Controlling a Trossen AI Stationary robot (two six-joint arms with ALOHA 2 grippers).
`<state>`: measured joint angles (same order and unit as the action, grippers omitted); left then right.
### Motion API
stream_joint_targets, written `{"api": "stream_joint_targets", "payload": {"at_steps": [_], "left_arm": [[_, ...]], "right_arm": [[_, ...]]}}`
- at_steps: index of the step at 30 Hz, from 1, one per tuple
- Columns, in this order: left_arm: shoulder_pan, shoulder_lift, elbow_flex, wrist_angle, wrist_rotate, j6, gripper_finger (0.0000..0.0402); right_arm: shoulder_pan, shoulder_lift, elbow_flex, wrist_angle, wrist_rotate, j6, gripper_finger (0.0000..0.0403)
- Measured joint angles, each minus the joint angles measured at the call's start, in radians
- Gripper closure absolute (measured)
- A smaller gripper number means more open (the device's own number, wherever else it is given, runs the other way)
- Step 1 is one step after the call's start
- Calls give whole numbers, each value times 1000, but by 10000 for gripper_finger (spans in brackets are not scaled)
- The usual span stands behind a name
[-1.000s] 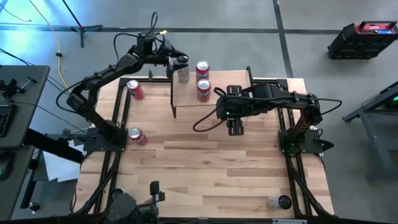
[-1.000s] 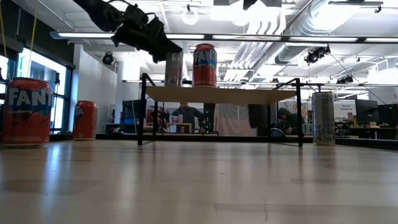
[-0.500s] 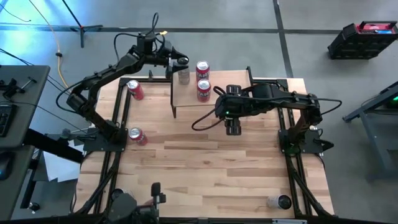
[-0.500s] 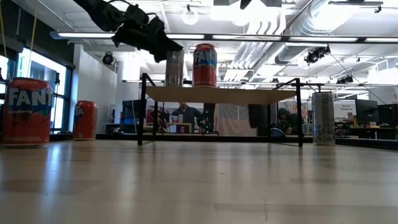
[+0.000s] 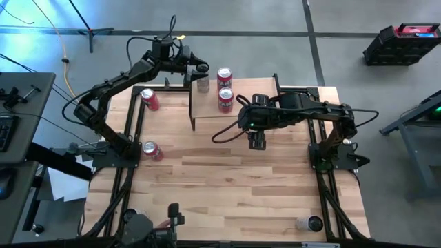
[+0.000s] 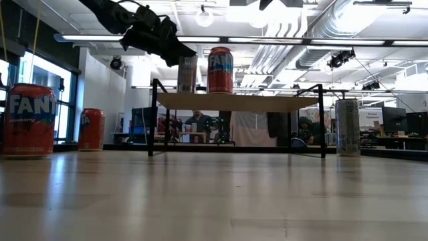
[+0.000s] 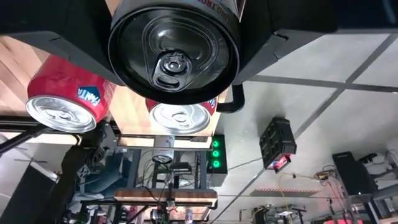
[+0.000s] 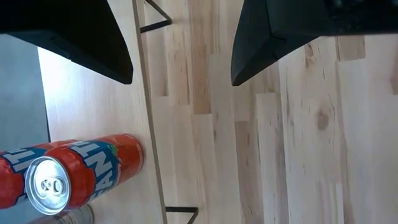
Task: Place canned beverage on shelf
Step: Put the white yellow soda can on the shelf, then put the white yellow soda can on the shelf aligned with the other white yellow soda can
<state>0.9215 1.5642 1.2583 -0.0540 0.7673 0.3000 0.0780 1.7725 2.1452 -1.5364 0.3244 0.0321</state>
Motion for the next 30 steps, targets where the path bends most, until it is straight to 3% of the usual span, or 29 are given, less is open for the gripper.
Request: {"api": "stream_joint_targets", "payload": {"at_steps": [10, 19, 26, 30], "left_arm": [[-9, -4, 0, 33, 2, 16, 110], [-10, -39, 0, 53, 2, -3, 106], [-42, -135, 0, 52, 1, -38, 105], [-128, -222, 0, 14, -1, -138, 105]], "right_arm": [[-2, 0, 0, 0, 0, 13, 147], [-2, 0, 0, 0, 1, 13, 147], [-2, 0, 0, 0, 1, 13, 147], [-2, 0, 0, 0, 4, 13, 147]]}}
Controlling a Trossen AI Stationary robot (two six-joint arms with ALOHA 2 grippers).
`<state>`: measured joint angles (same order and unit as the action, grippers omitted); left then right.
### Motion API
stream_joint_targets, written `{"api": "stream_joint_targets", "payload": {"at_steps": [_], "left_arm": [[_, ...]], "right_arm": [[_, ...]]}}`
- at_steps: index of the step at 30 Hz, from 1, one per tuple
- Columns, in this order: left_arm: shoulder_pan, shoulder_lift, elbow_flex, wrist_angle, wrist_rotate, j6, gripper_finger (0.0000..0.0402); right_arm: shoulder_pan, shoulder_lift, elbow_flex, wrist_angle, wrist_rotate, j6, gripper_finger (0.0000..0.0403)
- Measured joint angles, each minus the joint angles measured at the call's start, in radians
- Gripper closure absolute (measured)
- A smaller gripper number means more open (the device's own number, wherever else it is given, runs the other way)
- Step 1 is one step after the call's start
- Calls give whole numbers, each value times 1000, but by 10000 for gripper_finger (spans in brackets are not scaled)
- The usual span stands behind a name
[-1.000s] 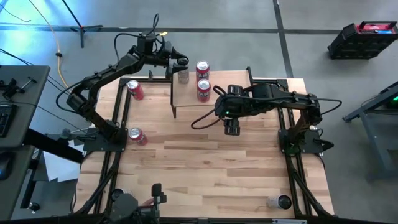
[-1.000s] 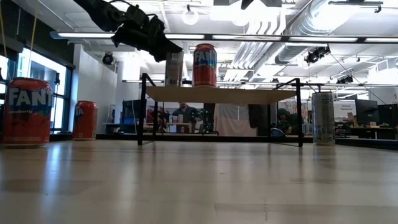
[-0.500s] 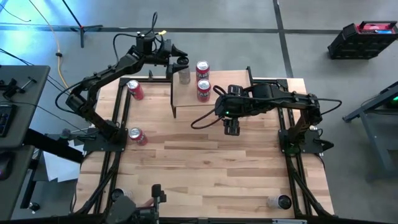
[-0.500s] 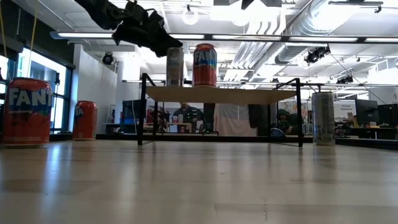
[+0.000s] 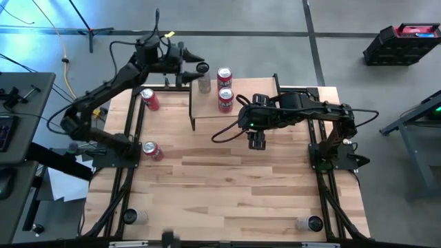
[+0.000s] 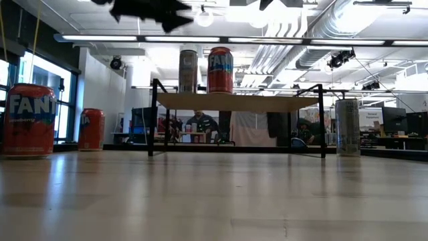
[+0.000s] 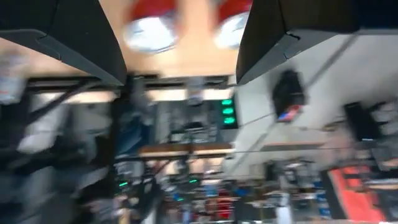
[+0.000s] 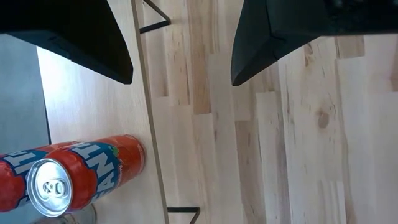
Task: Place canned beverage on shelf
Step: Put the white yellow soda can on the shelf aligned with the other white yellow soda can
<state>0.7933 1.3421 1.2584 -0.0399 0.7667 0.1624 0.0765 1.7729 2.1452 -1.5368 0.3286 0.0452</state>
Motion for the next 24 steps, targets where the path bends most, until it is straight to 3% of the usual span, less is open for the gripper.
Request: {"api": "stream_joint_targets", "payload": {"at_steps": [2, 11, 21, 24], "left_arm": [[-89, -41, 0, -61, -22, 5, 105], [-504, -183, 0, -399, -327, 78, 105], [-887, -203, 0, -669, -439, -194, 105], [-1031, -189, 0, -706, -529, -307, 105]], "right_arm": [[0, 0, 0, 0, 0, 0, 147], [0, -6, 0, -34, 90, 1, 147], [40, -5, 0, -34, 81, 99, 147], [82, -5, 0, -34, 87, 147, 147]]}}
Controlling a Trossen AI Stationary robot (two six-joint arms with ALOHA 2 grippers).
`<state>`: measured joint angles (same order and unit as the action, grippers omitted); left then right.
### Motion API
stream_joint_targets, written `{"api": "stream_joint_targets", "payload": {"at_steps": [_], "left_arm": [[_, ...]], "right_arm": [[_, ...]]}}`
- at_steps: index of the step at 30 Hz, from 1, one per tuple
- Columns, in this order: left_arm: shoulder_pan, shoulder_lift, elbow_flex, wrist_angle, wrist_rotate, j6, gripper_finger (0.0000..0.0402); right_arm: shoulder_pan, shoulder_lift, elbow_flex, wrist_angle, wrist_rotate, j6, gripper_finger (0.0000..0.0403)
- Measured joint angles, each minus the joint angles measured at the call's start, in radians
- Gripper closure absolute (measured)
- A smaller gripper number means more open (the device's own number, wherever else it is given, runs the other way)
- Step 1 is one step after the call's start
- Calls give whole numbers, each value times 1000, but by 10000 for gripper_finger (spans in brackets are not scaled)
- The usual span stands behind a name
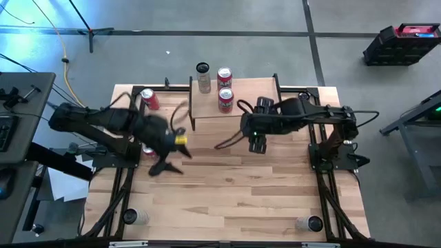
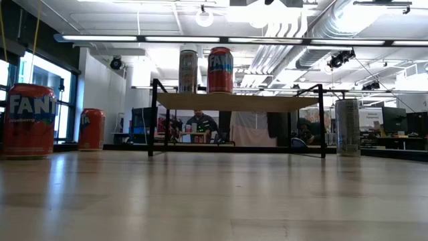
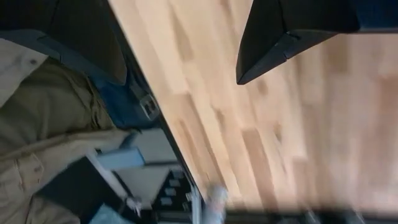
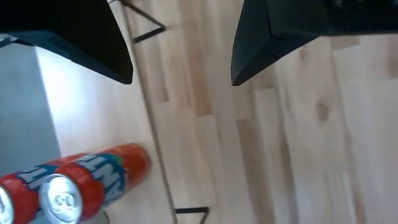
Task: Place canned beverage on shelf
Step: Put the white yellow soda can on the shelf aligned with the other white yellow soda can
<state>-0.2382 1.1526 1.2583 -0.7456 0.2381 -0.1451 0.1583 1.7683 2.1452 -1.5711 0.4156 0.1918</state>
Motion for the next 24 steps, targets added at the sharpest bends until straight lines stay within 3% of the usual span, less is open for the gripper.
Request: {"api": "stream_joint_targets", "payload": {"at_steps": [8, 12, 16, 24], "left_arm": [[-312, 60, 0, -126, -218, -534, 106], [-438, 98, -1, -184, -216, -813, 106], [-542, 124, -1, -180, -152, -1031, 106], [-748, 131, 0, -207, -19, -1574, 106]], "right_arm": [[183, 5, 0, 1, 48, 238, 147], [279, 21, -1, 15, 112, 332, 147], [342, 44, -2, 61, 165, 392, 147], [369, 109, -2, 158, 212, 337, 147]]}}
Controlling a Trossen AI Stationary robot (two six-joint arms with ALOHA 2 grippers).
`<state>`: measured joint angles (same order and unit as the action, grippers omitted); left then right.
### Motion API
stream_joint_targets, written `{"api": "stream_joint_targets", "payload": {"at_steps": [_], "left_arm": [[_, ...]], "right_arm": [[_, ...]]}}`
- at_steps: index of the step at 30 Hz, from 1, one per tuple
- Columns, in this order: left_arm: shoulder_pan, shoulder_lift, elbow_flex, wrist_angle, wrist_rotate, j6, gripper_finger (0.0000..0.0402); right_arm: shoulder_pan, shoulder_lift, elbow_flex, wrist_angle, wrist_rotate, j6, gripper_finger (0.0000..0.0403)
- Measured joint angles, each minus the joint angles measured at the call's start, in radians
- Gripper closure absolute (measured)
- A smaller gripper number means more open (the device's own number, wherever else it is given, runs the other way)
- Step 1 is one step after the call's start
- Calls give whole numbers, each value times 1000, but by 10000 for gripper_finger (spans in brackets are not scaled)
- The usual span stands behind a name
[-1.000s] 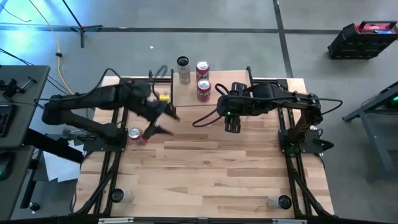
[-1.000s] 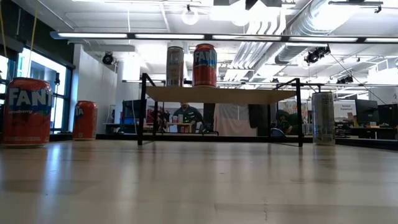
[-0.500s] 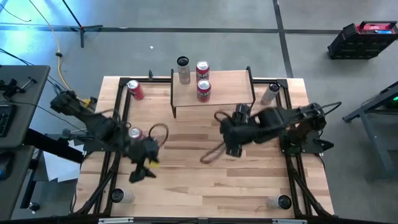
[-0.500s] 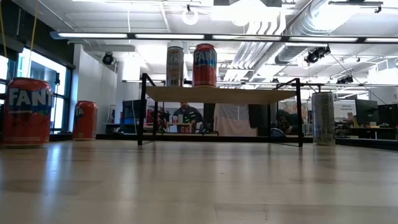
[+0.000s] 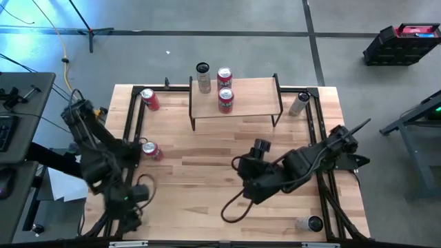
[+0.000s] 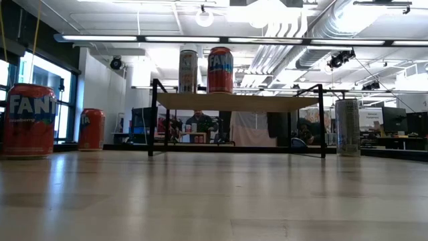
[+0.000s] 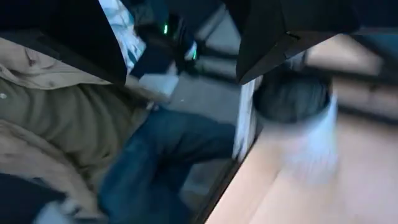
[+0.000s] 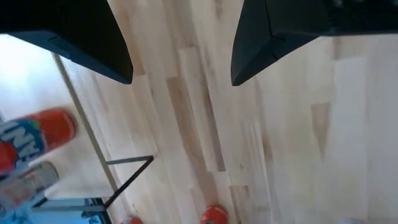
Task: Place canned beverage on shelf
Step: Put the white yellow soda can on the shelf aligned with the other white yellow soda can
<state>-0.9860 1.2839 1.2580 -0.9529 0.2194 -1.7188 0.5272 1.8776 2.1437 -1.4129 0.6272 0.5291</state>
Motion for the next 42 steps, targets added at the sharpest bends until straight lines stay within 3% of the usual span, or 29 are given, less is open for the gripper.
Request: {"api": "stream_joint_targets", "payload": {"at_steps": [5, 8, 11, 19, 28, 42], "left_arm": [[-104, 7, 0, -117, 17, -273, 106], [-140, 25, 0, -141, 0, -336, 106], [-146, 54, 0, -149, -50, -338, 106], [-116, 106, 0, -208, -27, -294, 106], [-73, 144, 0, -211, -71, -191, 106], [-78, 179, 0, -211, -83, -187, 106]], "right_arm": [[-14, 53, 0, 15, 39, -70, 147], [-23, 75, 0, 16, 56, -102, 147], [-30, 90, 0, 19, 80, -141, 147], [-47, 92, 0, 18, 152, -172, 147], [-48, 92, 0, 18, 140, -169, 147], [-50, 92, 0, 27, 98, -164, 147]]}}
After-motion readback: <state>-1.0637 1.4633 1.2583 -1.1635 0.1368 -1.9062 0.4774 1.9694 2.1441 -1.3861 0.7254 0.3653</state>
